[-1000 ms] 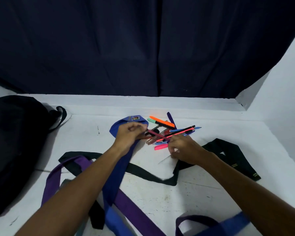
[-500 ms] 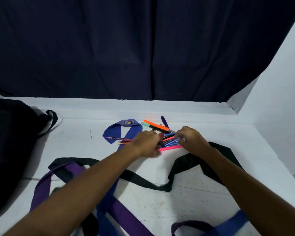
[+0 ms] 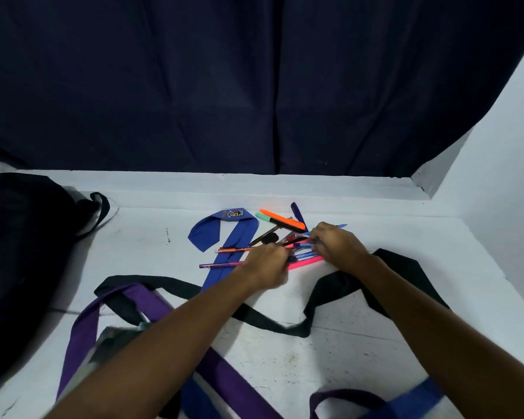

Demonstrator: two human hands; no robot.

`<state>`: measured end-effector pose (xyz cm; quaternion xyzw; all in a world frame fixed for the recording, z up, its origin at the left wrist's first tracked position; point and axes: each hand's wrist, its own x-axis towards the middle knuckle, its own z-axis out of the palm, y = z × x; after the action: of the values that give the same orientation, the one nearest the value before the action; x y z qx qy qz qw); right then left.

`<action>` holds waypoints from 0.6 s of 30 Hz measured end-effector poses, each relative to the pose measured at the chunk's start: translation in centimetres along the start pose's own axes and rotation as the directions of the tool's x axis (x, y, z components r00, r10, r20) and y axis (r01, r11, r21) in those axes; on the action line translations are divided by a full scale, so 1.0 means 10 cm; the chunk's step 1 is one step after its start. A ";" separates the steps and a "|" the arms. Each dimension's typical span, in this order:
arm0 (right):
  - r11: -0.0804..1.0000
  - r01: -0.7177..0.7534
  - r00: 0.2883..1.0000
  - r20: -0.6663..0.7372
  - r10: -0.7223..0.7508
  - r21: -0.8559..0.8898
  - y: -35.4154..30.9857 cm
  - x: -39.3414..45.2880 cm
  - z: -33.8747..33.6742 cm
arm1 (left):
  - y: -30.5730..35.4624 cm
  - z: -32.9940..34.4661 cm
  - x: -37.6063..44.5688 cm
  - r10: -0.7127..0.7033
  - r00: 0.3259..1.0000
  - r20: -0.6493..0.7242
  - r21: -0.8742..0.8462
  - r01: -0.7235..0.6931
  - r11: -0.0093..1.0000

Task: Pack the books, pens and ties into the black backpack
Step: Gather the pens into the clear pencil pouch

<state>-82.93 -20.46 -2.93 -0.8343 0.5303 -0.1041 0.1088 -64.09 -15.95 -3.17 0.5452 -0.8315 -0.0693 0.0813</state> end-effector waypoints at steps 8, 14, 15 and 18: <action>0.669 0.169 0.787 -0.508 0.350 0.724 -0.27 -0.15 -0.32 | -0.07 -0.38 -0.05 -0.261 0.965 0.001 -0.563 0.216 0.797; 0.009 0.044 0.862 -0.042 0.505 0.999 -0.76 -0.11 -0.36 | 0.12 -0.68 -0.20 -0.276 0.961 0.028 -0.875 0.157 0.457; 0.004 0.029 0.880 -0.027 0.474 1.000 -0.82 -0.11 -0.35 | 0.17 -0.72 -0.23 -0.249 0.968 0.031 -0.896 0.137 0.423; 0.023 -0.034 0.898 0.020 0.440 0.999 -0.98 -0.10 -0.39 | 0.22 -0.73 -0.29 -0.230 0.972 0.037 -0.921 0.123 0.371</action>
<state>-76.04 -15.81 3.54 -0.4043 0.4579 -0.5389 0.5801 -63.41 -12.55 4.25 0.4980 -0.5867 -0.4972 0.4007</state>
